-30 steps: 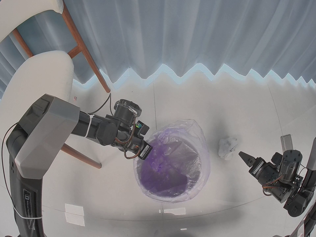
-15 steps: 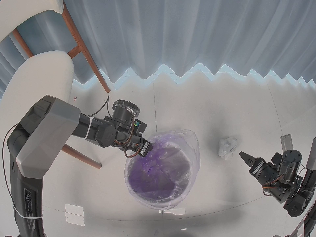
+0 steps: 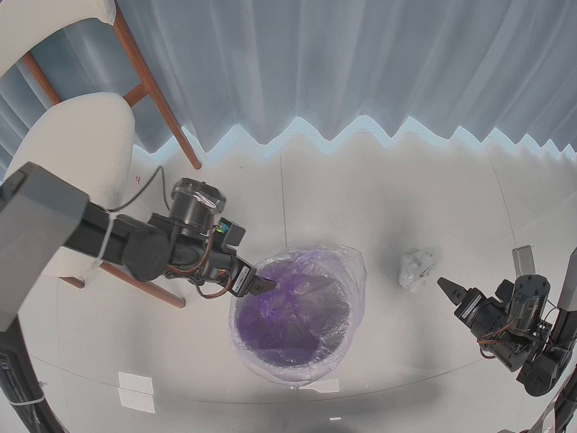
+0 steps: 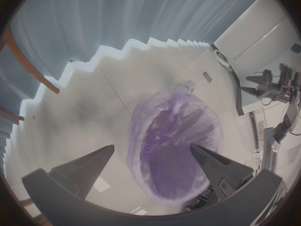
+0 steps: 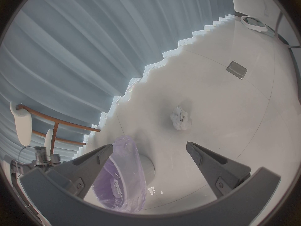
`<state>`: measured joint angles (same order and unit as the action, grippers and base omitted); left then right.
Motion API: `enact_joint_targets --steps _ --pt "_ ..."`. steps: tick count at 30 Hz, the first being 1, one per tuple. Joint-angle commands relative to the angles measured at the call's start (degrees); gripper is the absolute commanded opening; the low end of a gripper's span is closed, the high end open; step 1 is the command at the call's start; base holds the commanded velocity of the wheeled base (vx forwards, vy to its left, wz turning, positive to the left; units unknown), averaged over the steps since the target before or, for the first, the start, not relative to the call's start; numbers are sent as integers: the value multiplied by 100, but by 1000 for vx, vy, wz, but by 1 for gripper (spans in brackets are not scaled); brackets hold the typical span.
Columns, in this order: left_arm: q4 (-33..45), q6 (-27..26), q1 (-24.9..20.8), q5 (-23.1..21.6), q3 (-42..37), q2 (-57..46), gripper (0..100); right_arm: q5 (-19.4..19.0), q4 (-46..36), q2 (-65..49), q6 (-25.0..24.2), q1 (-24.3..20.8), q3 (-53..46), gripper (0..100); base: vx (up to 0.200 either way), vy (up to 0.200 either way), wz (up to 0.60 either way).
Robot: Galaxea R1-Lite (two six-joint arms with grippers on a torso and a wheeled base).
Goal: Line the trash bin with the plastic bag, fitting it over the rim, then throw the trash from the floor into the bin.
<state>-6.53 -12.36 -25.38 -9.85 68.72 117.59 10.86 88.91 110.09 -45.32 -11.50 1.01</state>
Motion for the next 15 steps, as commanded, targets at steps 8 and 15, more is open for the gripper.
enact_joint_targets --steps 8,15 --pt "-146 2379 -81 -78 -2662 -4534 100 364 -594 -67 -697 -151 -101 100 0 0 0" --pt "-999 3934 473 -922 -4341 -6512 100 549 -559 -76 -820 -309 -66 100 0 0 0"
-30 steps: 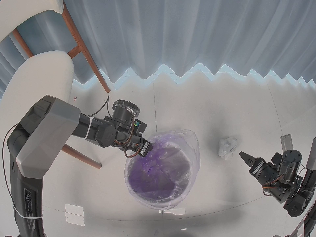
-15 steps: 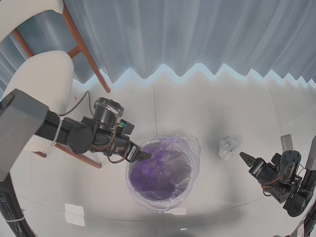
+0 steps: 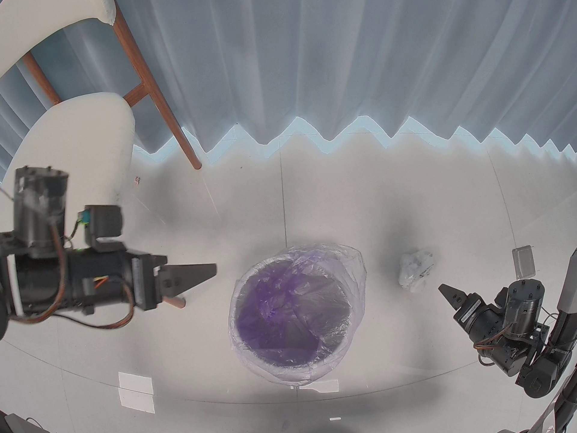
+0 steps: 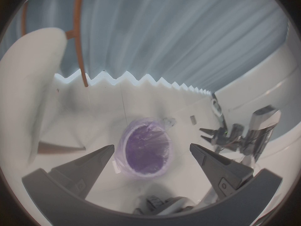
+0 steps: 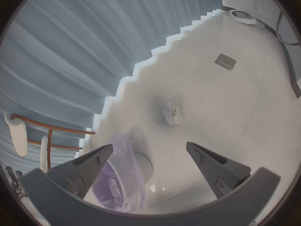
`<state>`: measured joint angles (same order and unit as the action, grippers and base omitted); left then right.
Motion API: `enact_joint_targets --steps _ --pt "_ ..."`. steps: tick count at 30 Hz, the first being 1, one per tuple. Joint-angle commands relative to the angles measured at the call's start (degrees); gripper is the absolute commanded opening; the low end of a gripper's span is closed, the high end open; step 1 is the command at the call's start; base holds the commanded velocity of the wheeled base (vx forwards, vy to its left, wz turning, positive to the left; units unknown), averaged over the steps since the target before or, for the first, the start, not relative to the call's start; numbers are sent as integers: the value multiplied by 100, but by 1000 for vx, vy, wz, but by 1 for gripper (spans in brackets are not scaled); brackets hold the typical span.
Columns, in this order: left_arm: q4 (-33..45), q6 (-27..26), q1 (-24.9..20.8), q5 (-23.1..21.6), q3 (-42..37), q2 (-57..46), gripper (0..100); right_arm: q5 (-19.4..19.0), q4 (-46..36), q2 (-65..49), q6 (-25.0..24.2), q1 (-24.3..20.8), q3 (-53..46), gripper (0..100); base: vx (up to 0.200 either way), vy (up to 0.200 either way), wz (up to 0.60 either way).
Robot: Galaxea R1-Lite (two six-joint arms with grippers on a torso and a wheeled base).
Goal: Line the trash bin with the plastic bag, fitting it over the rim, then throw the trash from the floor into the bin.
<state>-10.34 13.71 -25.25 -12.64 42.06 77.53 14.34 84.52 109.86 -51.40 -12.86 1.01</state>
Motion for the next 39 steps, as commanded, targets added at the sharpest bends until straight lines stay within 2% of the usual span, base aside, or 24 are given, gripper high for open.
enact_joint_targets --steps 1,3,5,7,9,12,13,15,16,17,21,26,27,29,35,39 --pt "-619 1511 521 -678 -1754 -2656 100 184 -102 -35 -178 -147 -31 100 0 0 0" --pt "-583 2021 573 -705 -1885 -2849 100 96 -93 44 -116 -138 101 100 0 0 0" --pt "-575 2232 635 -687 -2061 -2963 100 -71 -93 106 -108 -138 250 100 0 0 0" --pt "-627 2127 890 -687 -2281 -3113 100 -309 -67 114 -108 -138 294 100 0 0 0" --pt "-636 1828 1241 -696 -2474 -3306 100 -704 21 106 -90 -138 277 100 0 0 0" --pt "-627 1494 1540 -652 -2817 -3658 100 -1170 162 106 191 -23 206 100 0 0 0" --pt "-610 1459 1567 -625 -2879 -3728 100 -1231 170 114 262 3 189 100 0 0 0" --pt "-566 1283 1549 -546 -3160 -4264 100 -1706 258 123 596 135 39 100 0 0 0" --pt "-566 1283 1549 -546 -3177 -4290 100 -1741 258 123 613 144 31 100 0 0 0" --pt "-548 1274 1540 -555 -3327 -4501 100 -2102 355 123 710 249 -84 100 0 0 0" --pt "-416 1318 1575 -582 -3547 -4914 100 -2664 443 158 780 495 -92 100 0 0 0" --pt "454 1555 1461 -590 -3634 -5494 100 -2761 452 369 1097 504 -84 100 -80 0 0" --pt "946 1775 1338 -599 -3441 -5732 100 -2761 496 510 1290 504 -75 100 -200 0 0" --pt "1236 1951 1189 -599 -3300 -5916 100 -2761 539 589 1351 504 -31 100 -200 0 0" --pt "1798 1933 1110 -538 -3432 -6637 100 -2770 531 624 1316 548 180 100 -200 0 0" --pt "2124 1652 1215 -520 -3450 -6997 100 -2831 539 800 1360 513 224 100 -50 0 0"
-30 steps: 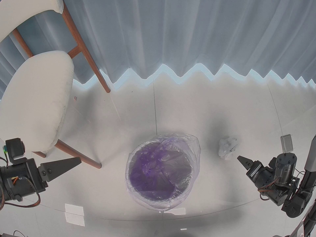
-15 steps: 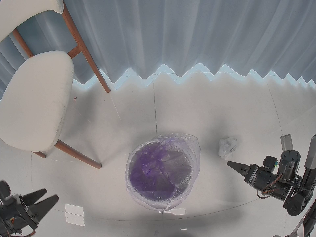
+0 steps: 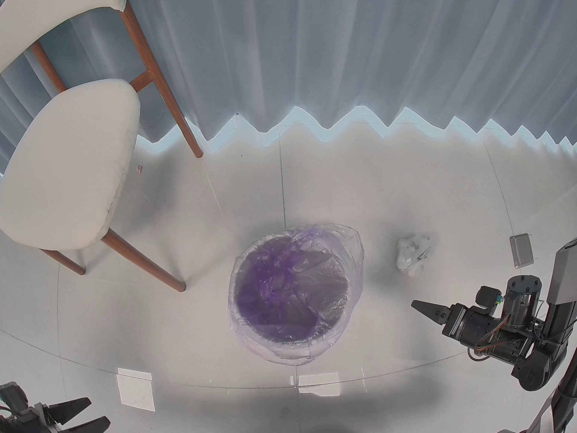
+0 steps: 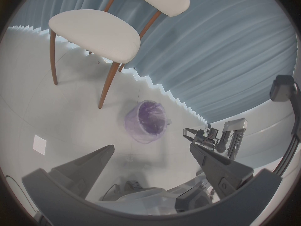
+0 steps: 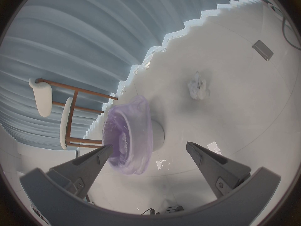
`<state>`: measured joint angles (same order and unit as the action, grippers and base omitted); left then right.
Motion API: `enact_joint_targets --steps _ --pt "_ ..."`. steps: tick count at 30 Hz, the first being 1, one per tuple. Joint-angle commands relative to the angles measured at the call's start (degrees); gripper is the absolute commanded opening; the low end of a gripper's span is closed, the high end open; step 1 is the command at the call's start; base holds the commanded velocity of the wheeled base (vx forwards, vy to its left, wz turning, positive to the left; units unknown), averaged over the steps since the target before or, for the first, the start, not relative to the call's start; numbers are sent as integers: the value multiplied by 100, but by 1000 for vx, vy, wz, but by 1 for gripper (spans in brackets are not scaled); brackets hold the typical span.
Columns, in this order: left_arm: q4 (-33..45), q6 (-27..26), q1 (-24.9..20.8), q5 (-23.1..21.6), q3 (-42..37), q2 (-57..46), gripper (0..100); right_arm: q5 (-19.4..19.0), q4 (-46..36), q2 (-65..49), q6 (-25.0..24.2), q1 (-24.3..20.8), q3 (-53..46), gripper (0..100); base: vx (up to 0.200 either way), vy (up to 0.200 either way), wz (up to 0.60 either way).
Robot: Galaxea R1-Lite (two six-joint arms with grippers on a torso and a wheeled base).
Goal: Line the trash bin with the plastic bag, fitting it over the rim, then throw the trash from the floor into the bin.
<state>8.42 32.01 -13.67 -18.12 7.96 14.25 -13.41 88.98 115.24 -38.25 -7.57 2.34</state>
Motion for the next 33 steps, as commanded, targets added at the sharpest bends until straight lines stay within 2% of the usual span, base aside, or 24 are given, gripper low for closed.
enact_joint_targets --steps 1,12,19,23,33 --pt "353 -257 83 27 -40 -713 100 -65 93 306 55 -16 109 100 0 0 0" --pt "564 -846 215 45 -14 -801 100 -65 93 869 64 -131 654 100 0 0 0" --pt "564 -942 233 27 -23 -810 100 -56 93 1282 81 -139 1190 100 0 0 0" --pt "573 -1215 215 -17 -23 -783 100 23 85 1888 283 -131 2165 100 0 0 0" --pt "573 -1356 215 -17 -23 -625 100 119 23 2715 239 -96 3818 100 0 0 0"
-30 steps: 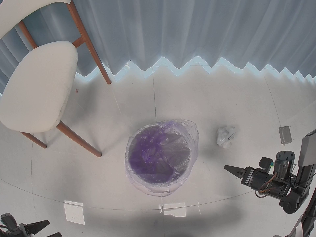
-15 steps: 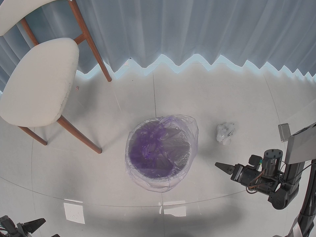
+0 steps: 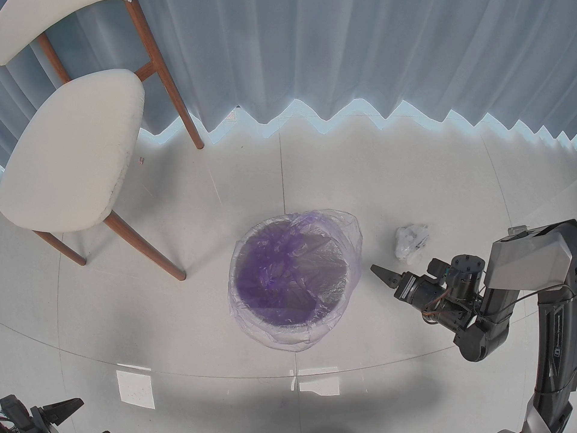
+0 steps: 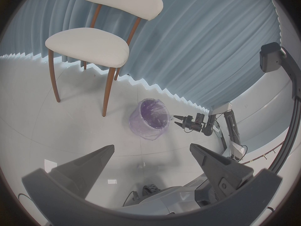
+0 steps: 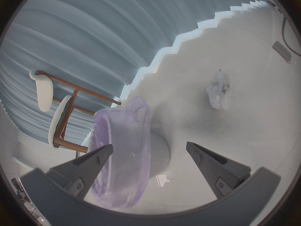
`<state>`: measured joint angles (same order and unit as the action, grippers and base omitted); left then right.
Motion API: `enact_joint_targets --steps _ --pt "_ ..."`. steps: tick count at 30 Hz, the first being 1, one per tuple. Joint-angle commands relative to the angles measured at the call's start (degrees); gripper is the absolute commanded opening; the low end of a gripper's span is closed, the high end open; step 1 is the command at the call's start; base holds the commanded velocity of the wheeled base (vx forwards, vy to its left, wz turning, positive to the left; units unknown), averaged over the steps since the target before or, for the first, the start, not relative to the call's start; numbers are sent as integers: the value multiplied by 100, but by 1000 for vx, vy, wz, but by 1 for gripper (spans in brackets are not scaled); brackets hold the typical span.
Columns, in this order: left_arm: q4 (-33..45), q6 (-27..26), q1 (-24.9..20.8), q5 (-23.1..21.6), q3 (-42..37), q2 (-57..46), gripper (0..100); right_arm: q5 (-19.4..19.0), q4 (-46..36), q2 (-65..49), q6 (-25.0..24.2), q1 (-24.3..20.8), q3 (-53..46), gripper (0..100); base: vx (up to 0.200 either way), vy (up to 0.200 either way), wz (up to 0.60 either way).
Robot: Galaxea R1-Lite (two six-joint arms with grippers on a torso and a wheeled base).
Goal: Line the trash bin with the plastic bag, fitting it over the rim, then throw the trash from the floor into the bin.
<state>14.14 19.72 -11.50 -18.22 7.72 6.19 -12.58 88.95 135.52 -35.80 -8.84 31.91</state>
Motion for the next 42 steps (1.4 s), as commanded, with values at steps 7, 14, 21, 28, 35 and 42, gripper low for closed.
enact_joint_targets --steps 7,14,21,28,35,42 --pt "54 -390 25 -14 2 172 100 36 -159 1046 -93 40 1678 100 0 0 0" --pt "54 -399 33 21 2 145 100 36 -300 1354 -340 14 2240 100 0 0 0" --pt "54 -399 42 30 2 145 100 28 -476 1407 -463 -65 2513 0 0 0 0" --pt "54 -408 51 30 2 137 100 28 -581 1415 -586 -74 2600 0 0 0 0" --pt "54 -399 51 30 2 137 100 546 -581 1398 -542 163 2372 0 0 0 0" --pt "54 -399 42 21 2 154 100 546 -124 1328 -920 295 2100 100 0 0 0"
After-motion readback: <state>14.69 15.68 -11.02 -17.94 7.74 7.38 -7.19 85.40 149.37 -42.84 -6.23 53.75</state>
